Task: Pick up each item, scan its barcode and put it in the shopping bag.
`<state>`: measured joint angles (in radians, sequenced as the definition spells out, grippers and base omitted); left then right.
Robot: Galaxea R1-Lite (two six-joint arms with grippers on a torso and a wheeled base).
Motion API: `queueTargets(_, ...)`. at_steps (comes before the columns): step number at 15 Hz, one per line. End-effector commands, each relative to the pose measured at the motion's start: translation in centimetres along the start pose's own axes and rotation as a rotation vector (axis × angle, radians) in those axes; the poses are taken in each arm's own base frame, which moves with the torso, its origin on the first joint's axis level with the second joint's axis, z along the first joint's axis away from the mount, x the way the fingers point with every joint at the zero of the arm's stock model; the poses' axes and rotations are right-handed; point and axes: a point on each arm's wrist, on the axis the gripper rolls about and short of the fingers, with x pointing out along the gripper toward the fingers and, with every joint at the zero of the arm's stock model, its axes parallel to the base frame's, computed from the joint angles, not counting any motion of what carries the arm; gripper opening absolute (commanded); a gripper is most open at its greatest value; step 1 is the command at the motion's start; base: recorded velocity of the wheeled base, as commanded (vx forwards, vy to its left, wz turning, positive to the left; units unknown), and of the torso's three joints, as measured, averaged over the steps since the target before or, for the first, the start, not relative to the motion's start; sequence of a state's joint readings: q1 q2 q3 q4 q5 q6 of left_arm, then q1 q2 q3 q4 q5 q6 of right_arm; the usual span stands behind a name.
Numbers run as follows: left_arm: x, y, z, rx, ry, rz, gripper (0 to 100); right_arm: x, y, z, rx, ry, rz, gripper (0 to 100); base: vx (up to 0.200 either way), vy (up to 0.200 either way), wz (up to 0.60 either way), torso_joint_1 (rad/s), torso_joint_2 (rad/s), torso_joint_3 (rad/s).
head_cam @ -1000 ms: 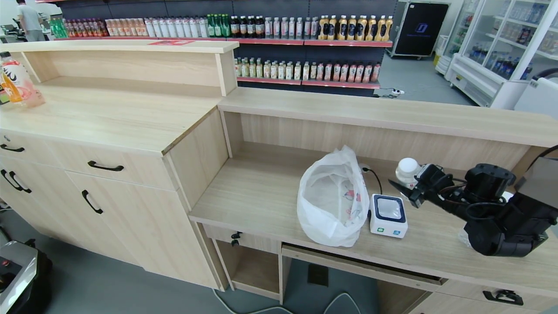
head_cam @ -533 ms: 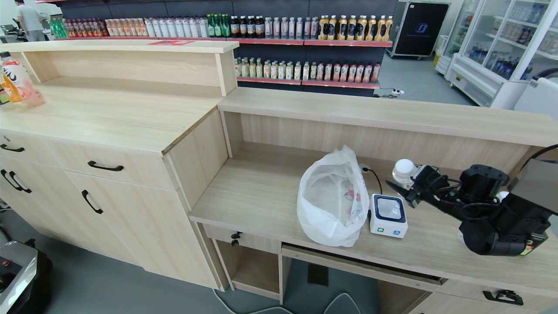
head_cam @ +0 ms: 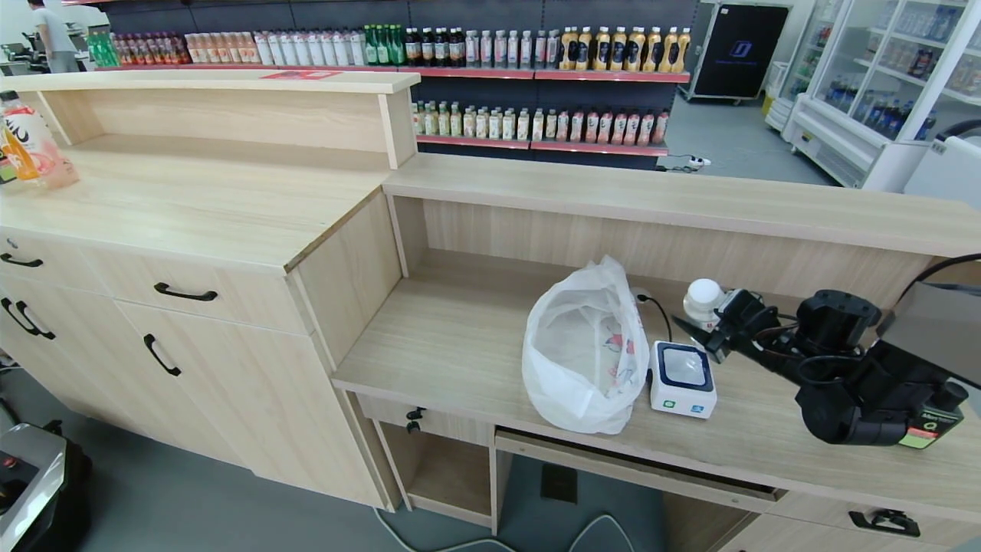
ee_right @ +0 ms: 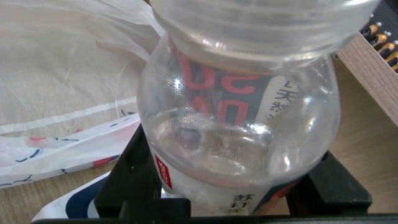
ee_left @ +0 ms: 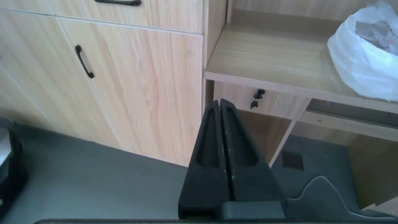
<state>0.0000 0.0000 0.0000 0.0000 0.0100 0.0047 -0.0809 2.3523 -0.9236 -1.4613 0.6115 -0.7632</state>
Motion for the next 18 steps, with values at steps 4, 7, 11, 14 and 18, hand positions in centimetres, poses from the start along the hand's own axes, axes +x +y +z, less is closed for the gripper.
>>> queueTargets(4, 0.0, 0.0, 0.0, 0.000, 0.000, 0.001, 0, 1.0, 0.3, -0.8, 0.010, -0.010, -0.001, 0, 0.000, 0.000, 0.00, 0.000, 0.00, 0.000)
queueTargets(7, 0.0, 0.0, 0.0, 0.000, 0.000, 0.001, 0, 1.2, 0.6, -1.0, 0.014, -0.007, 0.006, 0, 0.000, 0.000, 0.00, 0.000, 0.00, 0.000)
queueTargets(11, 0.0, 0.0, 0.0, 0.000, 0.000, 0.001, 0, 1.9, 0.6, -0.9, 0.023, -0.012, -0.013, 0, 0.000, 0.000, 0.00, 0.000, 0.00, 0.000)
queueTargets(14, 0.0, 0.0, 0.0, 0.000, 0.000, 0.001, 0, 1.5, -0.9, 1.3, 0.054, -0.028, -0.039, 0, 0.000, 0.000, 0.00, 0.000, 0.00, 0.000)
queueTargets(18, 0.0, 0.0, 0.0, 0.000, 0.000, 0.001, 0, -5.1, -3.1, 7.0, 0.284, 0.048, -0.233, 0, 0.000, 0.000, 0.00, 0.000, 0.00, 0.000)
